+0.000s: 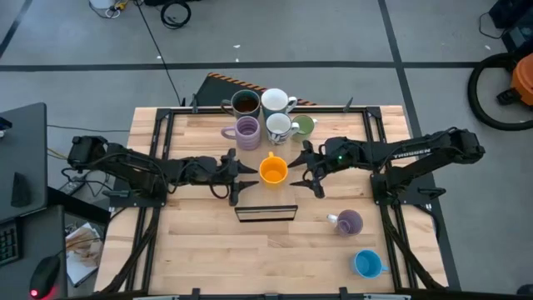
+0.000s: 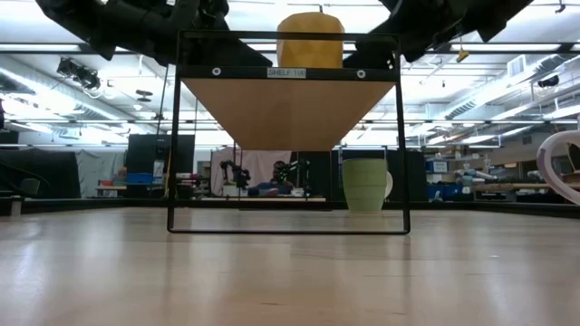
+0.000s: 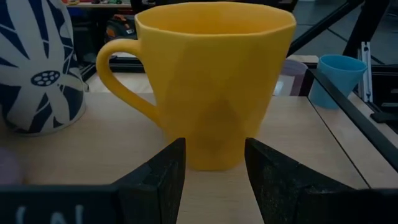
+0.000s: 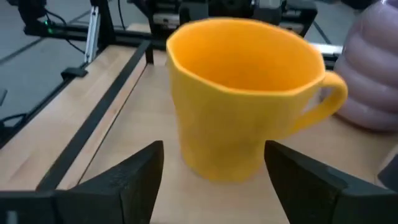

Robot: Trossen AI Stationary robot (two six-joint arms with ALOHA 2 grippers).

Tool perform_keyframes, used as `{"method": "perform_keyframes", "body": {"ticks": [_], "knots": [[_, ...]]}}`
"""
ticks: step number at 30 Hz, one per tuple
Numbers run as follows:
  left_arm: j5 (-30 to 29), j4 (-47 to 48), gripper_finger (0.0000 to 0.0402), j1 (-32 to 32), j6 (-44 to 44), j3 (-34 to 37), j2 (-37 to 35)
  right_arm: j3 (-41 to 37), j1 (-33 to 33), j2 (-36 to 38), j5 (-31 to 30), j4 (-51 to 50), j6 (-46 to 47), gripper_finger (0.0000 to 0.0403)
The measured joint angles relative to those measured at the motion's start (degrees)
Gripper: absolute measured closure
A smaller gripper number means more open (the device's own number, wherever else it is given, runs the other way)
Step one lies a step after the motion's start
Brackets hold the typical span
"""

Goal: Place coffee mugs
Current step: Put the yellow mug on the shelf

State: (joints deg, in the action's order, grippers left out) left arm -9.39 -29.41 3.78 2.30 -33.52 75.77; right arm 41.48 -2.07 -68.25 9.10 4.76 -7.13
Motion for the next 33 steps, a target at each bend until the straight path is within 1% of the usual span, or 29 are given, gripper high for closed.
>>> {"method": "perform_keyframes", "body": {"ticks": [4, 7, 10, 13, 17, 24, 28, 30, 33], "knots": [[0.01, -0.17, 0.023, 0.35, -0.01, 0.0, 0.02, -0.03, -0.24, -0.13, 0.89, 2.39, 0.09, 0.0119], [0.02, -0.94, 0.023, 0.35, 0.0, 0.01, 0.42, -0.03, -0.22, -1.99, 1.37, 4.88, 0.33, 0.0125], [0.07, -3.19, 0.023, 0.41, 0.0, 0.09, 1.19, -0.03, -0.04, -4.89, -0.89, 7.4, 0.03, 0.013], [0.04, -3.25, 0.023, 0.39, 0.14, 0.09, 1.24, -0.05, -0.1, -7.01, -2.56, 8.95, -0.25, 0.0132], [-0.43, -2.84, 0.023, 0.96, 1.52, 0.1, 1.16, -0.12, -1.21, -7.81, -2.87, 9.44, -0.7, 0.0132], [-2.97, -2.8, 0.023, 3.47, 2.01, 0.09, 1.16, -0.14, -2.97, -7.85, -2.62, 9.33, -3.24, 0.0133], [-2.53, -2.78, 0.023, 4.52, 2.05, 0.1, 1.11, -0.16, -3.61, -7.77, -3.03, 8.51, -4.07, 0.0133], [-0.25, -3.1, 0.023, 5.16, 2.59, 0.07, 1.18, -0.15, -4.02, -7.22, -5.88, 8.1, -4.04, 0.0133], [1.16, -3.96, 0.023, 6.28, 2.65, -0.13, 1.31, 0.12, -4.22, -5.68, -10.01, 7.52, -3.67, 0.0134]]}}
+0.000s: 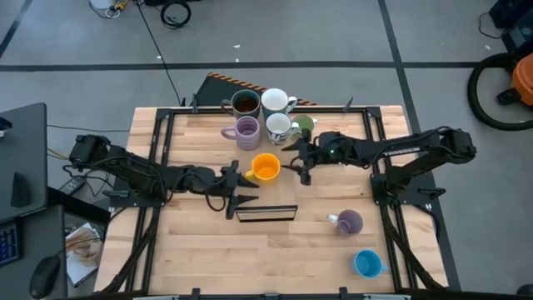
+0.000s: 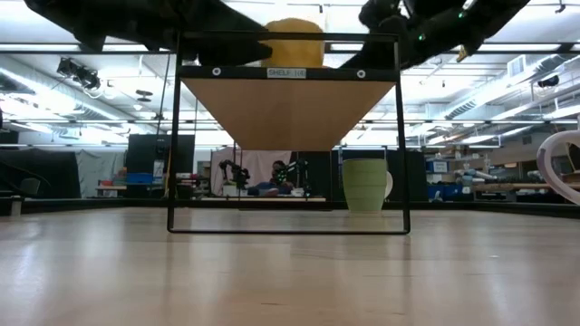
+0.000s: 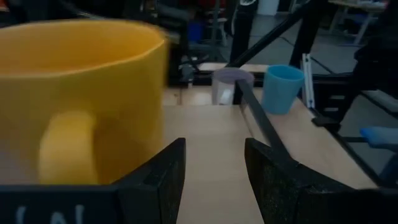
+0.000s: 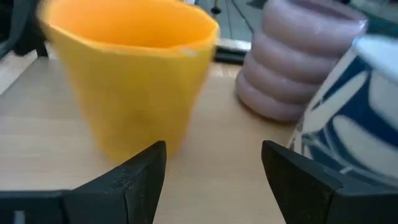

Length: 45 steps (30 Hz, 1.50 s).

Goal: Place coffee mugs
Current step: Put the yellow mug on the shelf

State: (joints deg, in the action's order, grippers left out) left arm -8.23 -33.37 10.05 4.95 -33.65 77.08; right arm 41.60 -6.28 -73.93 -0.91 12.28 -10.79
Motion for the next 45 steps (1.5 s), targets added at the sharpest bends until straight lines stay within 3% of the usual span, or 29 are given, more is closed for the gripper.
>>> {"method": "perform_keyframes", "body": {"ticks": [10, 14, 23, 27, 32, 36, 45], "knots": [[-3.2, 0.78, 0.023, 1.24, -1.08, 0.0, -0.07, -0.04, 0.71, 2.09, 1.39, -2.37, 0.59, 0.0135], [-3.82, 2.9, 0.023, 3.1, -0.9, 0.07, -2.38, -0.07, 2.04, 2.09, -1.6, -4.47, 0.58, 0.0135], [-23.89, 13.37, 0.023, 9.59, 0.61, 0.07, -8.64, -0.07, 5.45, 2.09, -5.51, -6.1, 0.55, 0.0135], [-28.9, 14.08, 0.023, 10.46, 1.48, 0.11, -8.61, -0.09, 6.3, 2.09, -5.53, -5.97, 0.42, 0.0135], [-29.07, 15.87, 0.023, 7.53, 5.19, 0.11, -8.6, -0.09, 7.02, 2.09, -5.51, -5.95, 0.47, 0.0135], [-24.46, 15.59, 0.023, 4.26, 6.06, 0.11, -8.06, -0.11, 7.44, 1.97, -5.47, -5.13, 0.53, 0.0135], [-19.96, 16.3, 0.023, 1.25, 5.96, 0.11, -7.82, -0.13, 7.43, 1.94, -3.91, -4.51, 0.55, 0.0135]]}}
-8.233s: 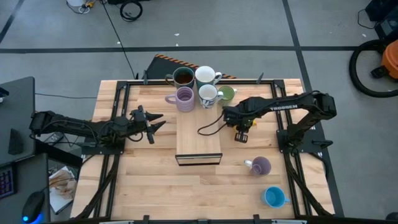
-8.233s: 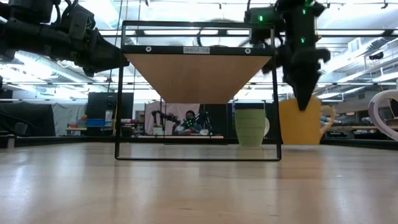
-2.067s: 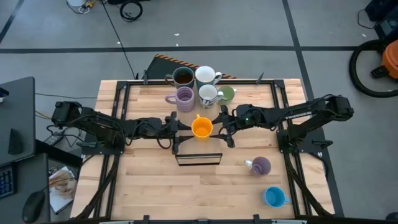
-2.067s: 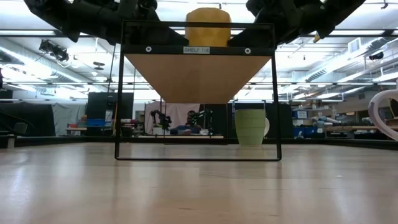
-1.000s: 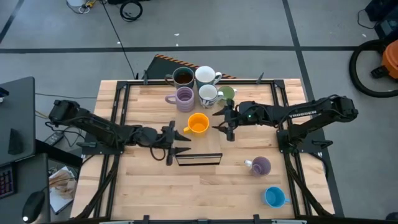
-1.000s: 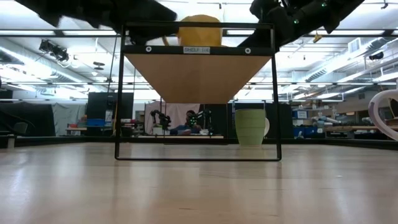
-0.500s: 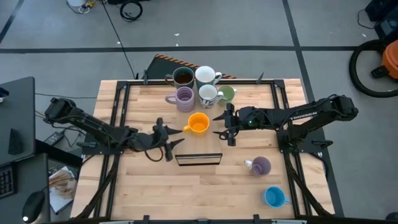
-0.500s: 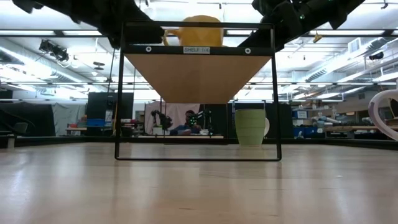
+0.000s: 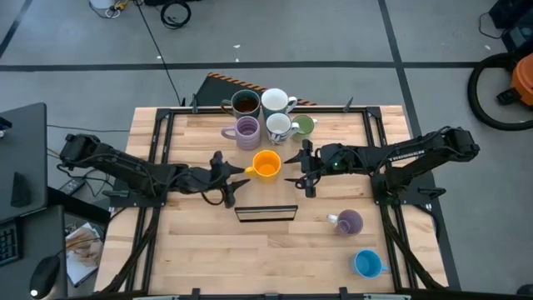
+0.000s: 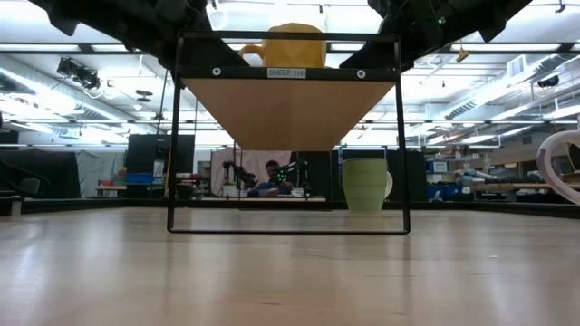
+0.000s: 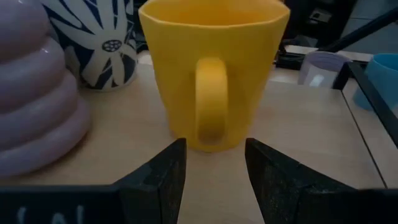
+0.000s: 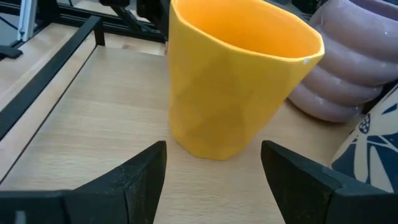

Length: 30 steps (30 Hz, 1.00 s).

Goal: Place coffee mugs
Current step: Put the yellow mug on the shelf

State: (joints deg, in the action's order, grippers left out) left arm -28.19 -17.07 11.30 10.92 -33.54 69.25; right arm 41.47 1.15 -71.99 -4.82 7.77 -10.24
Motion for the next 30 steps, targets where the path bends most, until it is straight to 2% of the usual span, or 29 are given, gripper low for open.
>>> {"method": "perform_keyframes", "body": {"ticks": [7, 12, 17, 26, 30], "knots": [[4.32, -2.86, 0.023, -2.15, -3.01, 0.0, 0.24, 0.0, 0.0, -0.02, 0.44, 0.33, 0.0, 0.0135], [4.51, -6.31, 0.023, -2.24, -6.62, 0.0, 0.24, 0.0, 0.0, -0.02, 1.87, 0.33, 0.0, 0.0135], [4.52, -5.85, 0.0234, -2.24, -7.26, 0.0, 0.24, 0.0, 0.0, -0.04, 1.9, 0.47, 0.0, 0.0135], [4.48, -5.69, 0.0297, -2.24, -9.53, 0.01, 0.24, 0.0, 0.0, -0.07, 1.96, 1.13, 0.0, 0.0135], [4.45, -5.29, 0.0325, -2.24, -11.11, 0.0, -0.3, 0.0, -0.36, -0.07, 4.31, 2.36, -0.24, 0.0135]]}}
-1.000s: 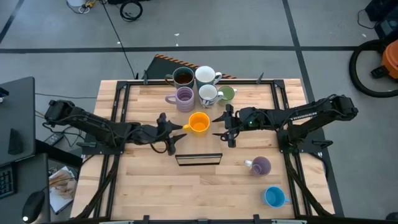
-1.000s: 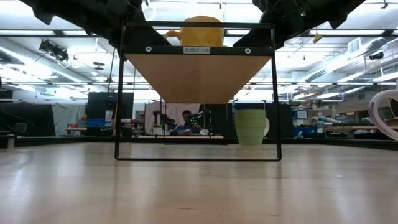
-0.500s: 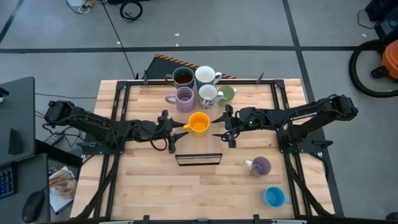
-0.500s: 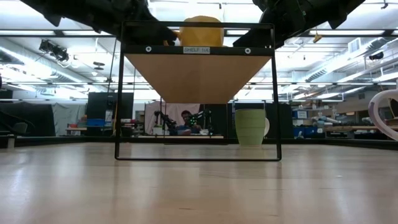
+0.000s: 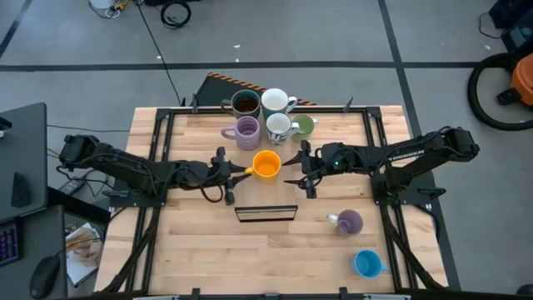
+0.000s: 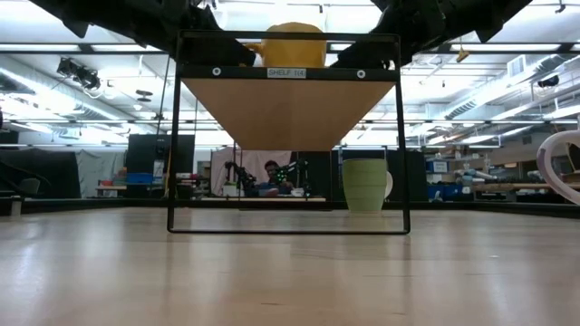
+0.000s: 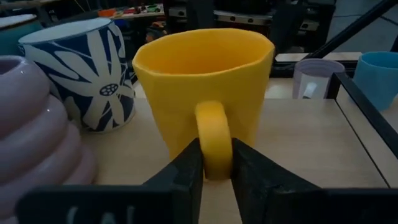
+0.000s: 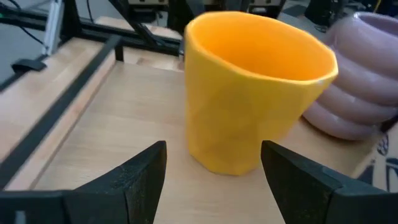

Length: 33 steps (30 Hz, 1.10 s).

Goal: Place coffee mugs
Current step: Put the yellow mug on the shelf

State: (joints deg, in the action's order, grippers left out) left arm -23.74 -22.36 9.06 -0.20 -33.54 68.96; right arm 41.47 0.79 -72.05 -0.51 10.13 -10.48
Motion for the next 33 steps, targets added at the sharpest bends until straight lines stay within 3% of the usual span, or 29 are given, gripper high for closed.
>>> {"method": "perform_keyframes", "body": {"ticks": [4, 10, 18, 33], "knots": [[-0.7, 0.58, 0.034, 0.04, -0.82, 0.0, -0.51, 0.0, -0.19, -0.02, 0.56, 0.98, 0.21, 0.0135], [-3.69, 4.01, 0.0332, -0.01, -0.58, 0.0, -2.41, 0.0, -0.17, -0.02, 0.56, 0.95, 0.1, 0.0135], [-4.66, 15.21, 0.0333, -1.14, 1.89, 0.02, -9.94, 0.0, -0.05, -0.02, 0.56, 0.62, 0.4, 0.0135], [1.33, 21.88, 0.0331, -8.33, 2.7, 0.02, -13.3, 0.0, 0.32, -0.02, 0.59, 0.53, 0.35, 0.0135]]}}
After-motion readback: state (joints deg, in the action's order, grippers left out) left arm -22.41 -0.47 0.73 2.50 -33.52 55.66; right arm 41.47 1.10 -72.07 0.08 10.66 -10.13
